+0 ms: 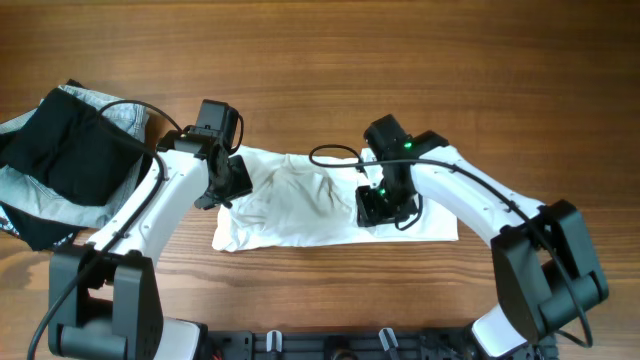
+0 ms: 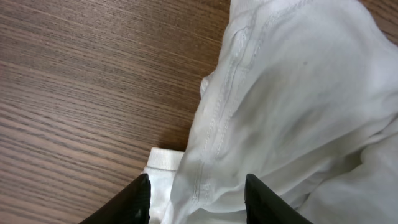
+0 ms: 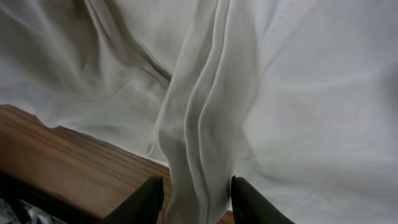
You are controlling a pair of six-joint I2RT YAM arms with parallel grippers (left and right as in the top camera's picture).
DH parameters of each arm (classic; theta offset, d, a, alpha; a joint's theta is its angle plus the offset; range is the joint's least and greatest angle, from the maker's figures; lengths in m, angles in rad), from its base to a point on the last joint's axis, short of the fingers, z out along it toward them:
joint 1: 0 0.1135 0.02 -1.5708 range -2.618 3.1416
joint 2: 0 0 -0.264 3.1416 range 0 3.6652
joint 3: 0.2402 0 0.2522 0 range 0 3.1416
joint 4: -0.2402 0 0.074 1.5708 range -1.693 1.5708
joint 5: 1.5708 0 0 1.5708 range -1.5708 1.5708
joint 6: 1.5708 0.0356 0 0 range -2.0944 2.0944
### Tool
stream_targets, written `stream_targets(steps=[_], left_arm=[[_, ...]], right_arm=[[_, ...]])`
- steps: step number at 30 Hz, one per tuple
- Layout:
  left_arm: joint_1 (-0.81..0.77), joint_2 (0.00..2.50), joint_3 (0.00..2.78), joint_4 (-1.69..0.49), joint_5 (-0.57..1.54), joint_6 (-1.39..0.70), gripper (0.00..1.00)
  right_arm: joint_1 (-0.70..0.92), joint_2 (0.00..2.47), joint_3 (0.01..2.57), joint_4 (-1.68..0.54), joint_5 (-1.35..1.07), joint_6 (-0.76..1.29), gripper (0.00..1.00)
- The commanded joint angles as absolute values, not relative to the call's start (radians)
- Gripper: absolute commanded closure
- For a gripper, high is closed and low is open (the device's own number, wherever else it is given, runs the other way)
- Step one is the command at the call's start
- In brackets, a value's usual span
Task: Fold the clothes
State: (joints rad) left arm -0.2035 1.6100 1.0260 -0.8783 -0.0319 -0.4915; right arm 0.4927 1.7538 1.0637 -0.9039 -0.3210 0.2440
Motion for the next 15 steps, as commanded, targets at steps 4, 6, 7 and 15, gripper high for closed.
stream_targets(steps=[4,6,7,15], left_arm=[[-0.198,1.606,1.042,-0.879,-0.046,-0.479,0.51],[-0.198,1.606,1.042,-0.878,-0.046,-0.479,0.51],[-0.198,1.606,1.042,-0.878,-0.046,-0.479,0.51],[-0.198,1.606,1.042,-0.876,-0.046,-0.479,0.51]], right_arm=[[0.542,1.745,1.047,-0.913,-0.426,0.102,0.96],[0.554,1.745,1.046,-0.943,-0.396,0.111,0.96],[0.558,1.745,1.046,-0.952,-0.376,0.123,0.94],[0.558,1.745,1.046,-0.846,-0.33,0.223,0.73]])
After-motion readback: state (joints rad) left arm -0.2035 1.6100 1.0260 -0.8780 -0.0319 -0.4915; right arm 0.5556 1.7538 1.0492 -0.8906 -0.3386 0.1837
